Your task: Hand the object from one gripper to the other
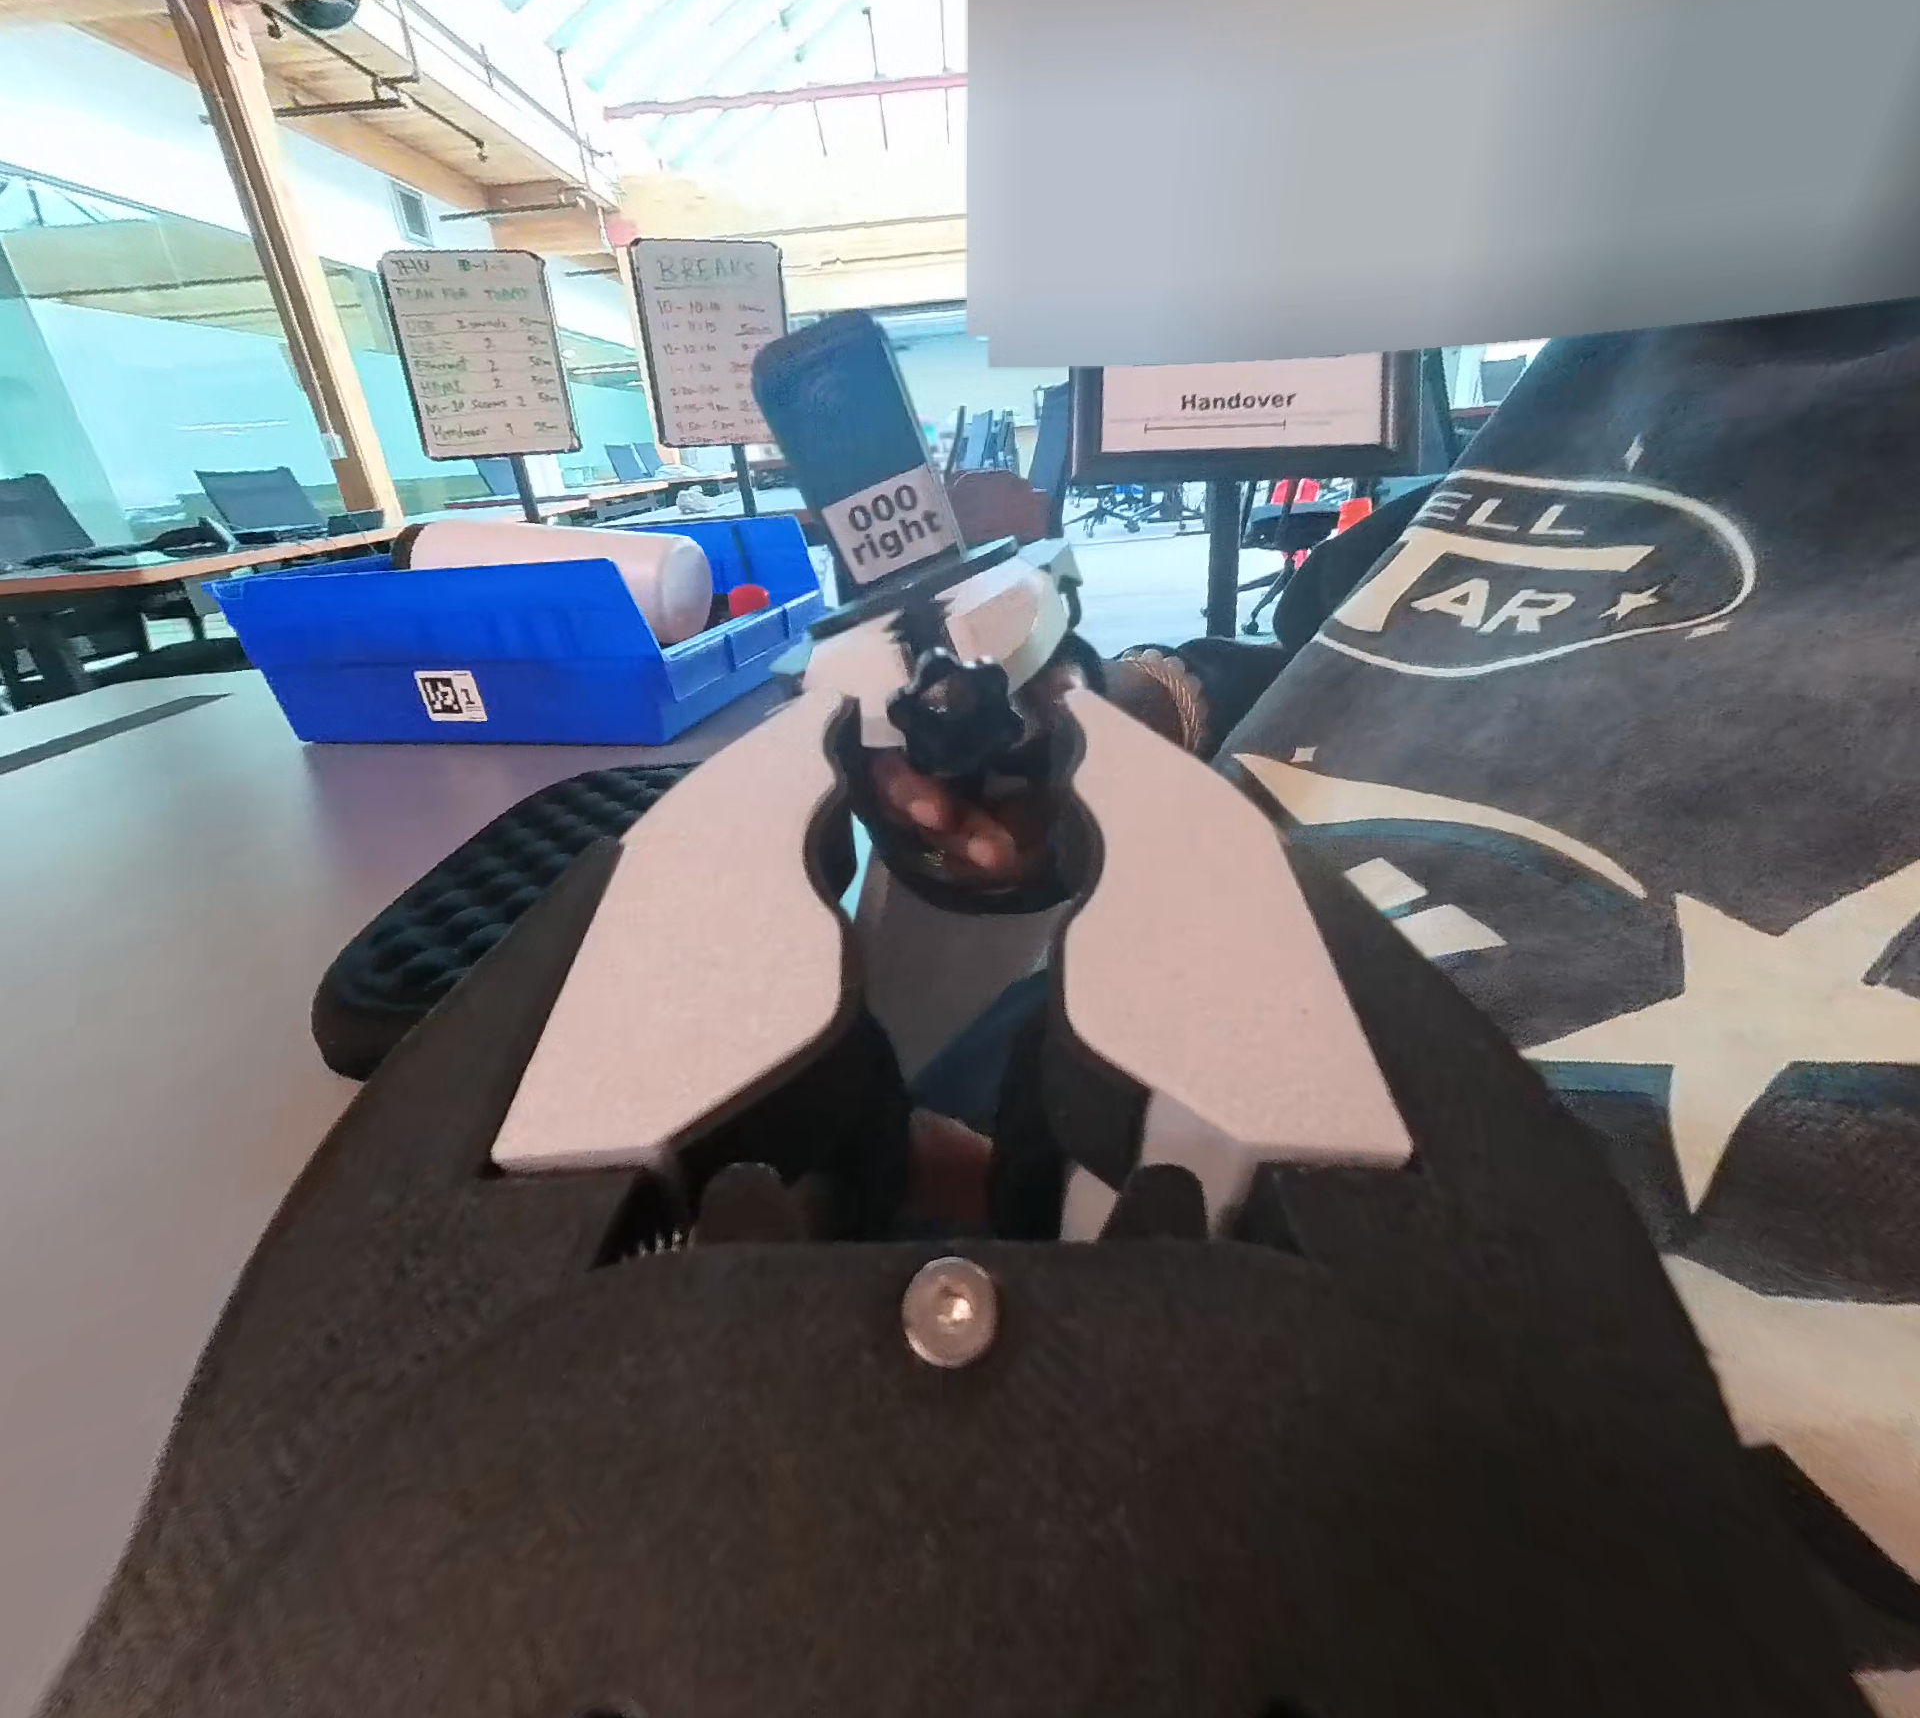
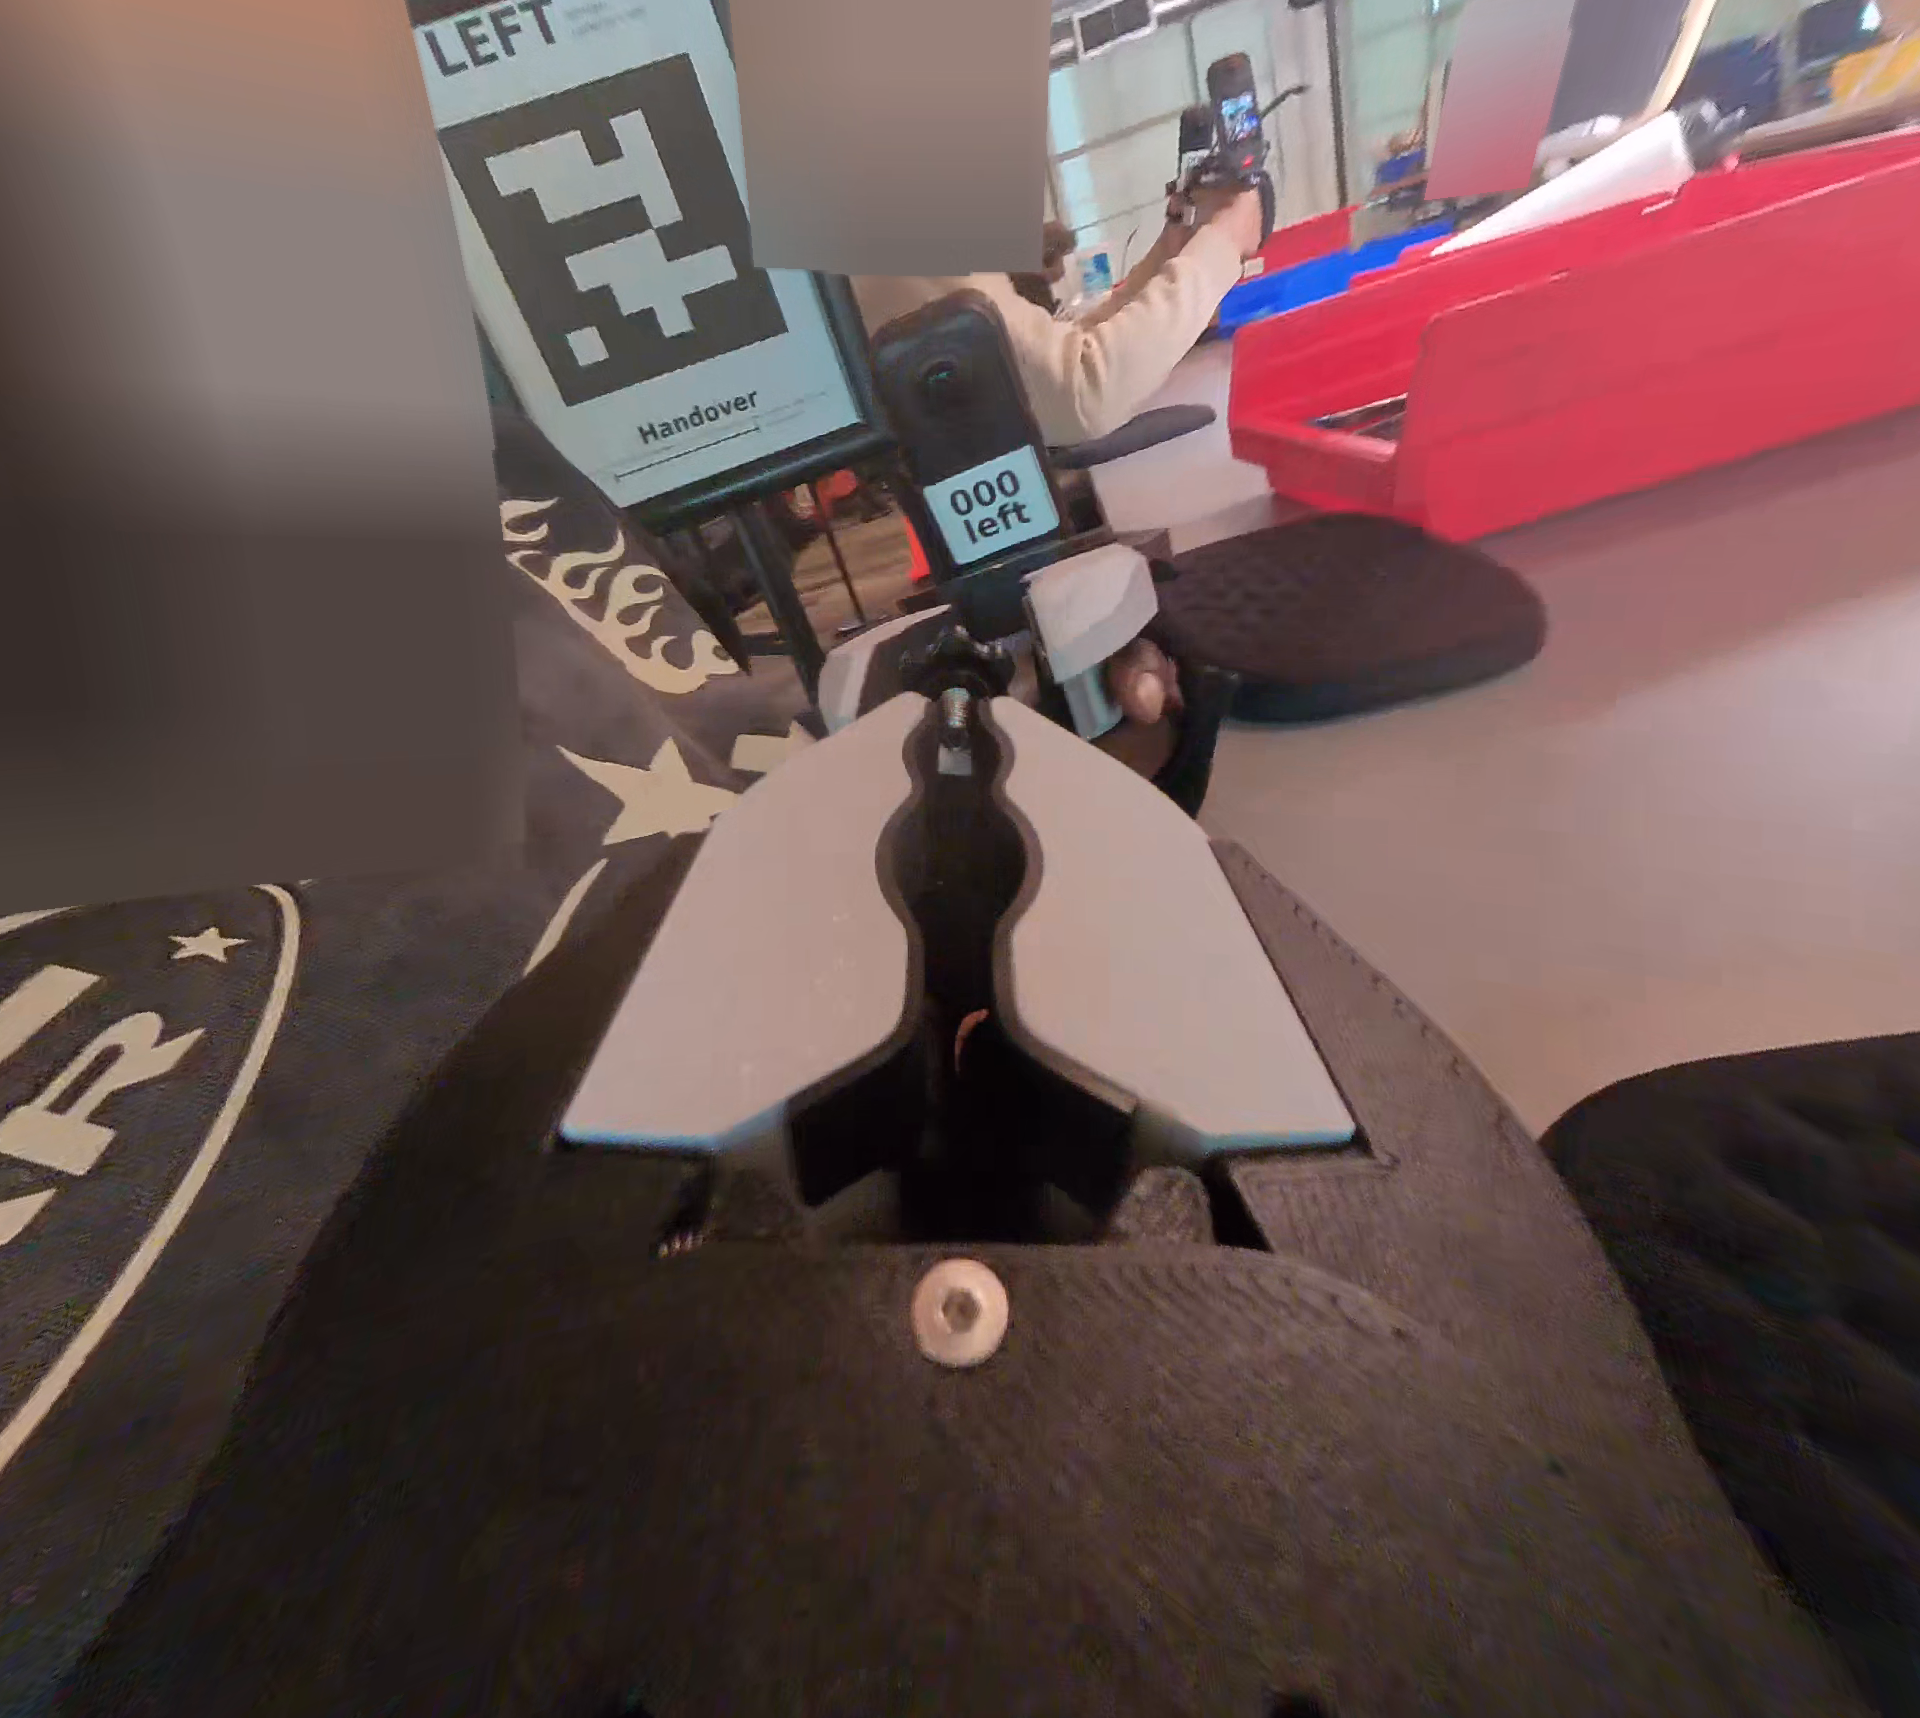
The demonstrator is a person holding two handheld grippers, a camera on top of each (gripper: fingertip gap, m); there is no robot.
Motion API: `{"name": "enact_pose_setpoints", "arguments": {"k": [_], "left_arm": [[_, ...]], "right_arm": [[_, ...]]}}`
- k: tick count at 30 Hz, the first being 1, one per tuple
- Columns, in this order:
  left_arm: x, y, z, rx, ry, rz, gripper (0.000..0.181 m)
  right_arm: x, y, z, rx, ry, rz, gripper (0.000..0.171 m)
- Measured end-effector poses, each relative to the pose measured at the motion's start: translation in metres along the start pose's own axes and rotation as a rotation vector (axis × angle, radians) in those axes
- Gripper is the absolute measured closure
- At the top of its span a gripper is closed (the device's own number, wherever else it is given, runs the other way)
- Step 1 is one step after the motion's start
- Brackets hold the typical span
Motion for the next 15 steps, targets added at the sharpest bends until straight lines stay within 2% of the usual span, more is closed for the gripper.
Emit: {"name": "enact_pose_setpoints", "arguments": {"k": [2, 7, 9, 11, 13, 15], "left_arm": [[0.001, 0.001, 0.001, -0.018, -0.002, 0.016, 0.156], [-0.003, 0.001, 0.001, -0.038, 0.018, -0.081, 0.156], [-0.006, 0.001, 0.001, -0.029, 0.023, -0.157, 0.156], [-0.007, 0.001, 0.0, -0.034, 0.061, -0.208, 0.156], [-0.008, 0.002, 0.0, -0.032, 0.072, -0.234, 0.156], [-0.007, 0.002, 0.0, -0.037, 0.094, -0.255, 0.156]], "right_arm": [[0.001, 0.002, 0.001, -0.002, -0.004, 0.008, 0.165], [0.0, 0.002, 0.002, -0.015, 0.022, -0.065, 0.165], [-0.003, 0.002, 0.002, -0.024, 0.058, -0.204, 0.157], [-0.007, 0.003, 0.0, -0.054, 0.142, -0.442, 0.148], [-0.014, 0.007, 0.0, -0.083, 0.205, -0.707, 0.147], [-0.02, 0.009, 0.004, -0.114, 0.21, -0.835, 0.149]]}}
Point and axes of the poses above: each gripper's, where its closed fingertips meet, z out along the fingers, y out of its underside, x = y × z across the jaws, the point moved 10 cm from there along -z, back along the fingers, and after that the axes turned 13 degrees about -y, right-handed, at the moved point
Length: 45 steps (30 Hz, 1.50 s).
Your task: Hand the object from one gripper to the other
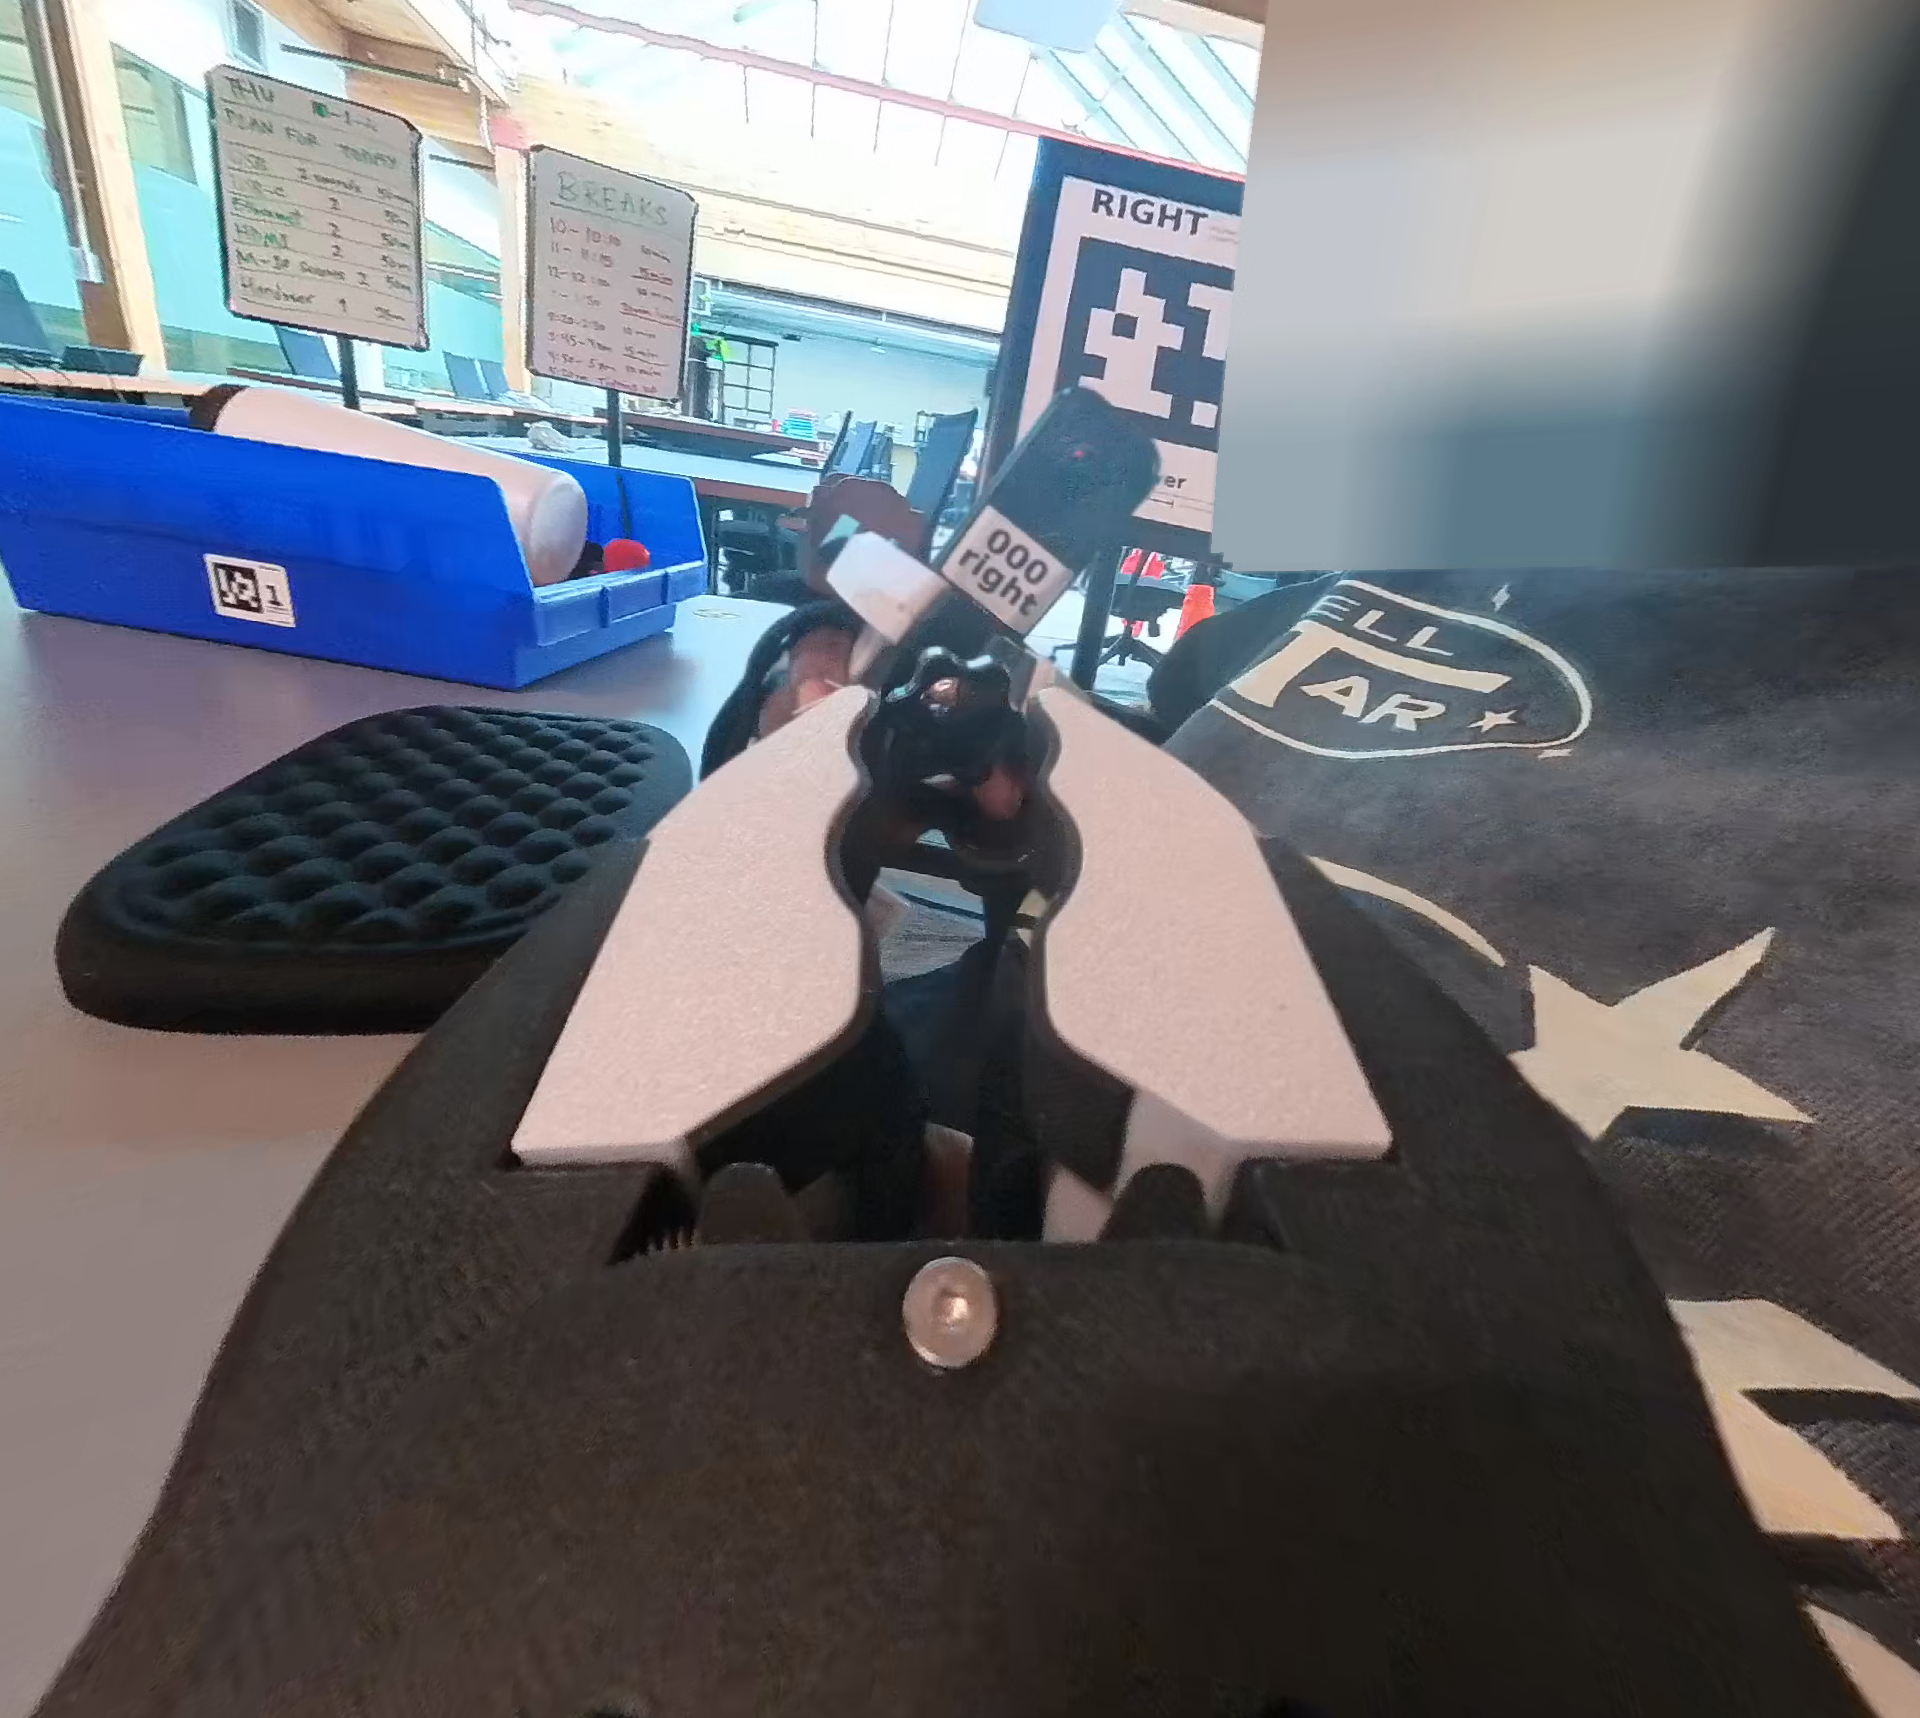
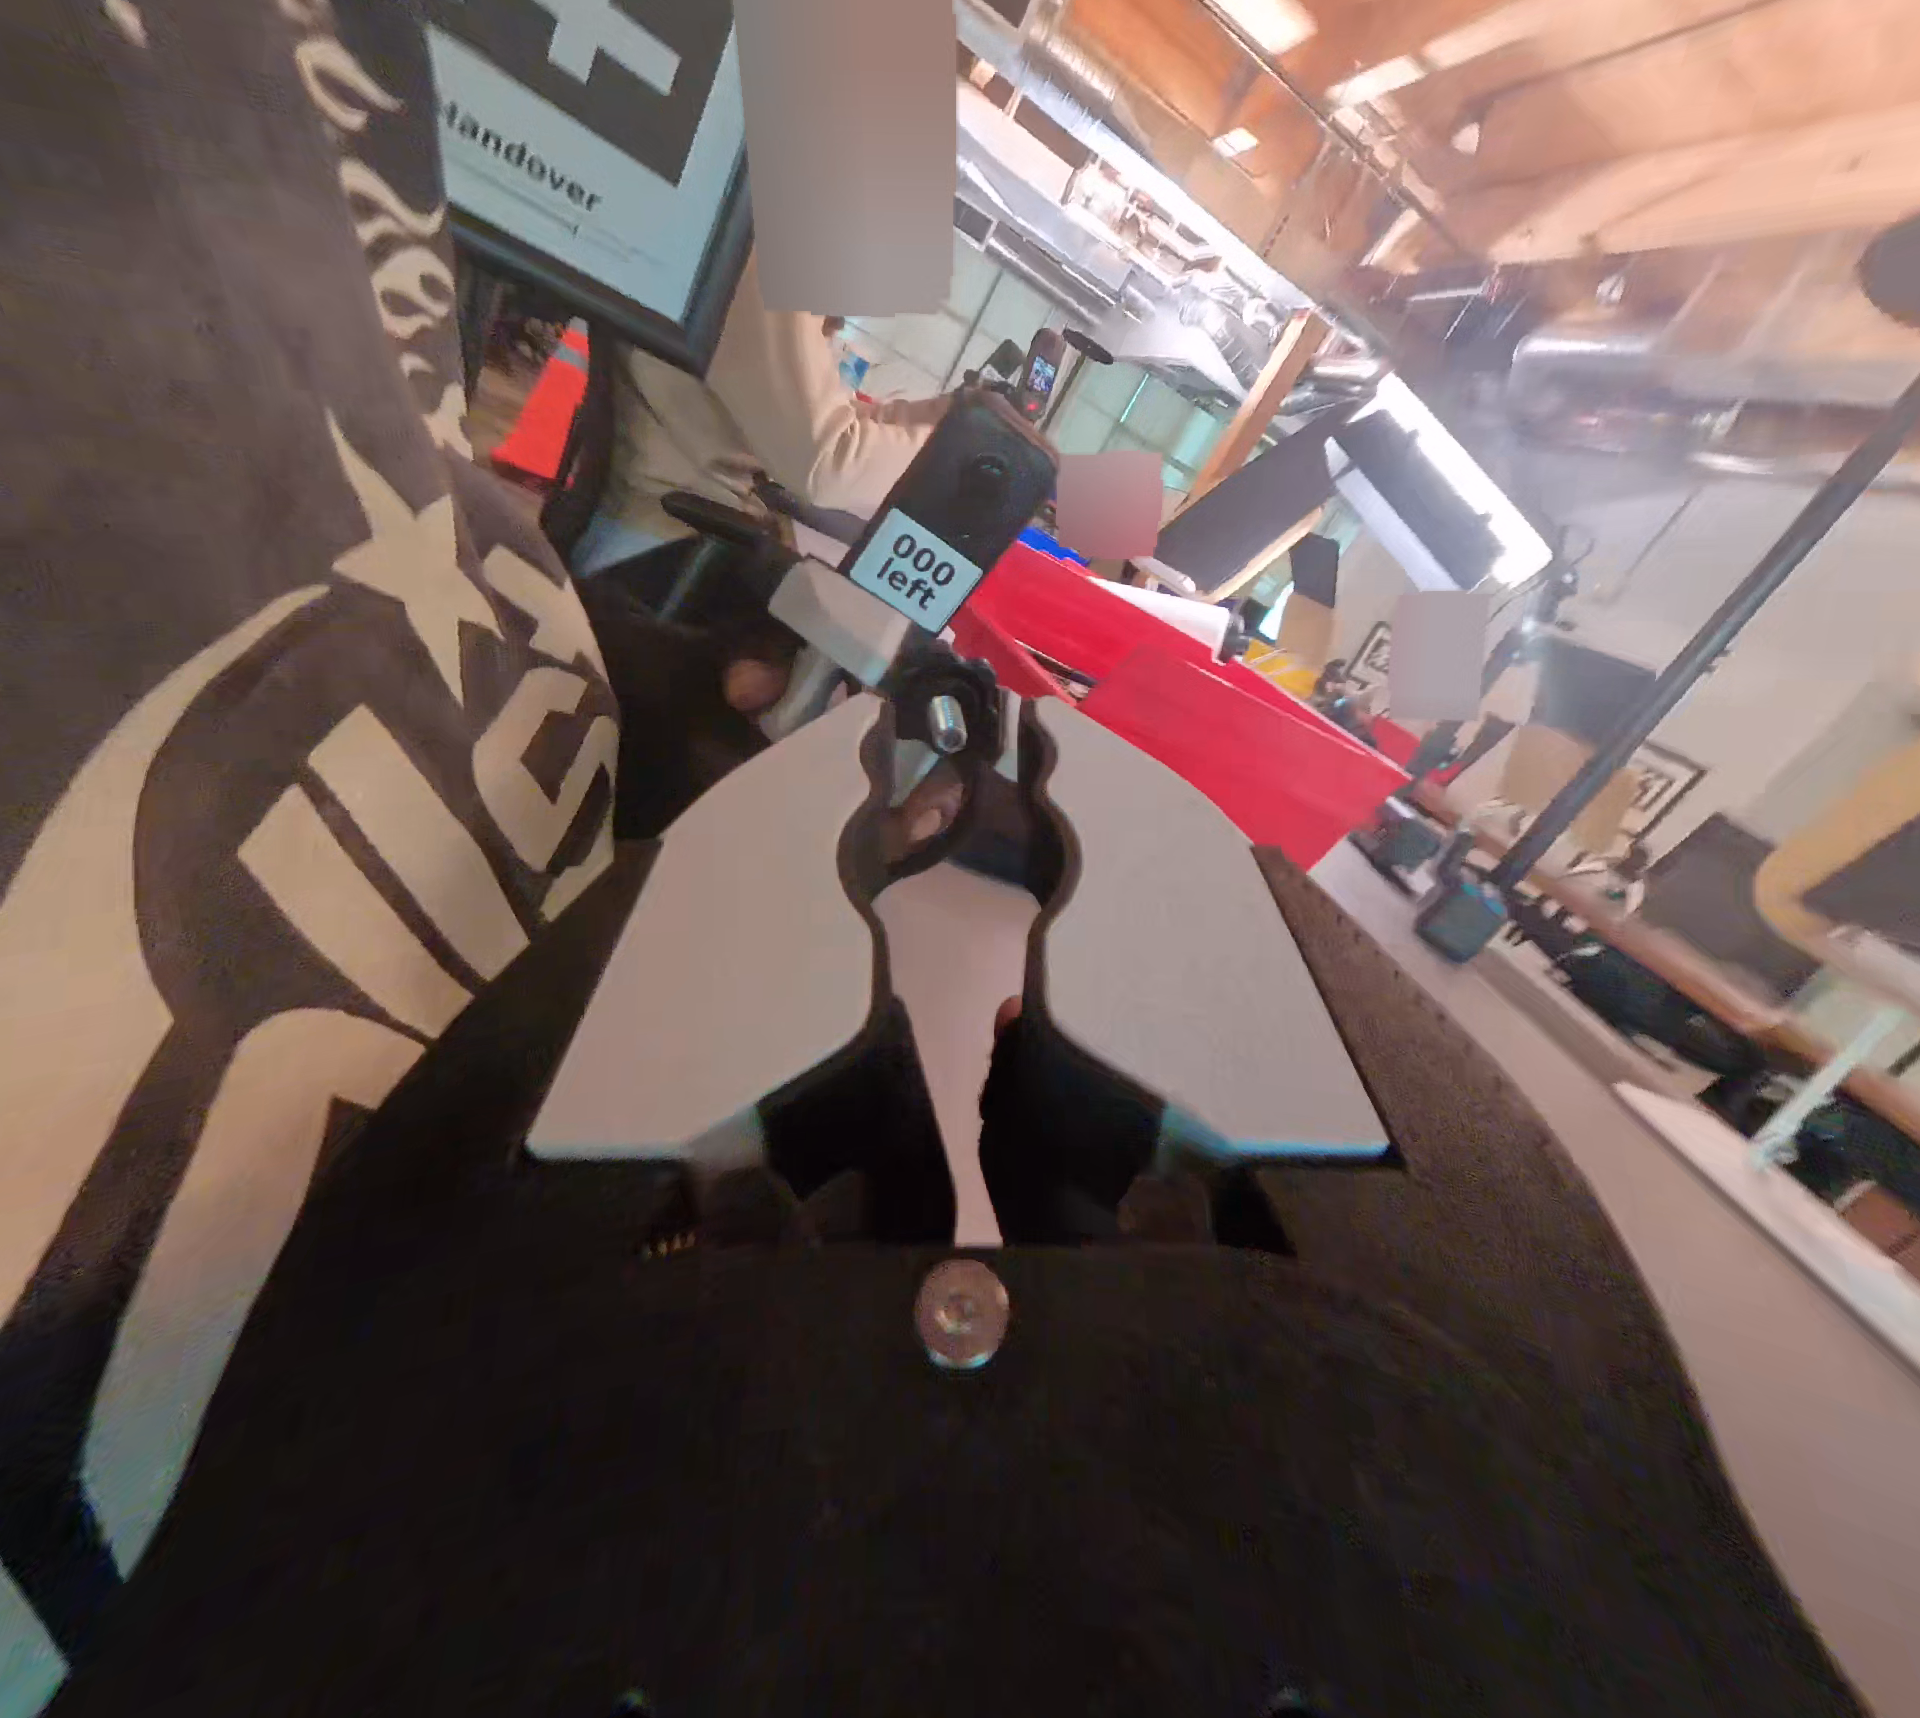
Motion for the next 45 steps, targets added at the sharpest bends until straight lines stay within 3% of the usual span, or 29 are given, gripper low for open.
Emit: {"name": "enact_pose_setpoints", "arguments": {"k": [10, 13, 15, 20, 24, 26, 30, 33, 37, 45], "left_arm": [[0.001, 0.004, 0.003, -0.036, 0.04, -0.032, 0.156], [0.004, 0.003, 0.003, 0.002, 0.019, 0.021, 0.151], [0.005, 0.002, 0.001, 0.03, -0.024, 0.103, 0.14], [0.009, 0.001, 0.001, 0.046, -0.069, 0.256, 0.139], [0.009, 0.003, 0.002, 0.016, -0.072, 0.267, 0.155], [0.008, 0.002, 0.002, 0.004, -0.071, 0.25, 0.155], [0.005, 0.001, 0.002, 0.009, -0.053, 0.133, 0.156], [0.001, -0.001, 0.0, 0.032, -0.023, 0.006, 0.156], [-0.002, -0.001, 0.0, 0.044, 0.027, -0.102, 0.156], [0.0, 0.003, 0.003, 0.002, 0.058, -0.131, 0.156]], "right_arm": [[-0.009, -0.002, 0.007, -0.155, 0.001, -0.202, 0.165], [-0.003, -0.003, 0.005, -0.103, -0.037, -0.032, 0.165], [0.003, -0.002, 0.005, -0.049, -0.079, 0.175, 0.165], [0.017, 0.005, 0.002, 0.055, -0.188, 0.678, 0.165], [0.017, 0.01, 0.004, 0.076, -0.229, 0.788, 0.165], [0.017, 0.01, 0.004, 0.07, -0.225, 0.782, 0.165], [0.014, 0.007, 0.005, 0.053, -0.184, 0.615, 0.162], [0.009, 0.001, 0.002, 0.026, -0.06, 0.316, 0.148], [-0.004, -0.006, 0.003, -0.104, 0.062, -0.131, 0.145], [-0.012, -0.007, 0.011, -0.19, 0.058, -0.243, 0.16]]}}
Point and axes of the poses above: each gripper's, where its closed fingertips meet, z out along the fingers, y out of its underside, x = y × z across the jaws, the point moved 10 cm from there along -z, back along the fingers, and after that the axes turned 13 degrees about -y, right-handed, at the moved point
